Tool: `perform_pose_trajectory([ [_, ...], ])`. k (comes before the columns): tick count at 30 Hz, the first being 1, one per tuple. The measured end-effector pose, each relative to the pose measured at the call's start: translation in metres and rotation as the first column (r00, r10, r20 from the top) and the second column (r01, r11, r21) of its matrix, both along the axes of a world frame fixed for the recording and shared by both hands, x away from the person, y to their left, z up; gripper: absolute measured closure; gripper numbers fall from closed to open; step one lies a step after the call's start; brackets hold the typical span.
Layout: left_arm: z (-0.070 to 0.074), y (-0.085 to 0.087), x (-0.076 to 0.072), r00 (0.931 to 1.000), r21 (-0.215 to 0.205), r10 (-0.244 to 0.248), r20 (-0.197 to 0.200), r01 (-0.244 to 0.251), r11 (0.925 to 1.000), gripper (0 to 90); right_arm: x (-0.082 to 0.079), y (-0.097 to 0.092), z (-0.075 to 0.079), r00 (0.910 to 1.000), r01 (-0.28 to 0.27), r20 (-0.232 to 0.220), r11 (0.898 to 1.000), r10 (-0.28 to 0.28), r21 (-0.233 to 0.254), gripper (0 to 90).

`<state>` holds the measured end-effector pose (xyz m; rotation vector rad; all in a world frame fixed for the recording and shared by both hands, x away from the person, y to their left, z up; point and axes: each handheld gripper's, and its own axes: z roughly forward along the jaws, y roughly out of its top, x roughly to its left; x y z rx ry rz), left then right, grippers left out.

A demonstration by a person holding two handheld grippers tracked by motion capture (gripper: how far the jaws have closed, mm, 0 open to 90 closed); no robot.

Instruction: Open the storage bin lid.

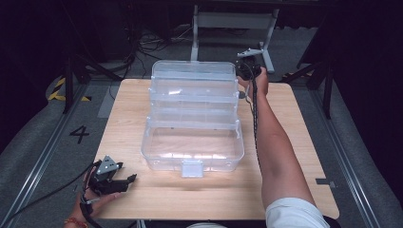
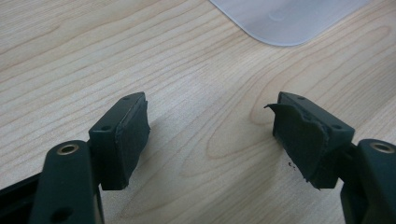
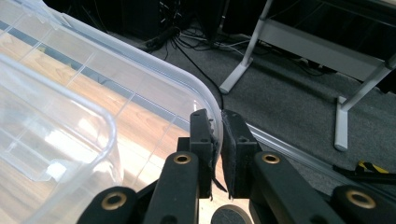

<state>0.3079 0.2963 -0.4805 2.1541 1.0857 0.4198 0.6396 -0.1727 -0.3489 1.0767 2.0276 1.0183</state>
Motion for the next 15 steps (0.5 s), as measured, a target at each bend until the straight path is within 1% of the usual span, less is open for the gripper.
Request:
perform_pose_trajectory([
  [6, -0.0003, -0.0001, 0.0001, 1.0, -0.002, 0.001, 0.006, -0.001, 1.0, 27.4, 0.0029, 0.0018, -0.0034, 0.9999, -0.003, -0.013, 1.0, 0.003, -0.028, 84.2],
  [11, -0.0003, -0.0003, 0.0001, 1.0, -0.005, 0.001, 0.004, -0.001, 1.0, 27.4, 0.0038, 0.0012, -0.005, 0.9998, -0.002, -0.02, 1.0, 0.002, -0.021, 84.2],
  [15, -0.0002, -0.0001, 0.0, 1.0, -0.002, 0.001, 0.004, -0.001, 1.0, 27.4, 0.0051, 0.0014, -0.0073, 0.9996, -0.002, -0.027, 1.0, 0.001, -0.031, 84.2],
])
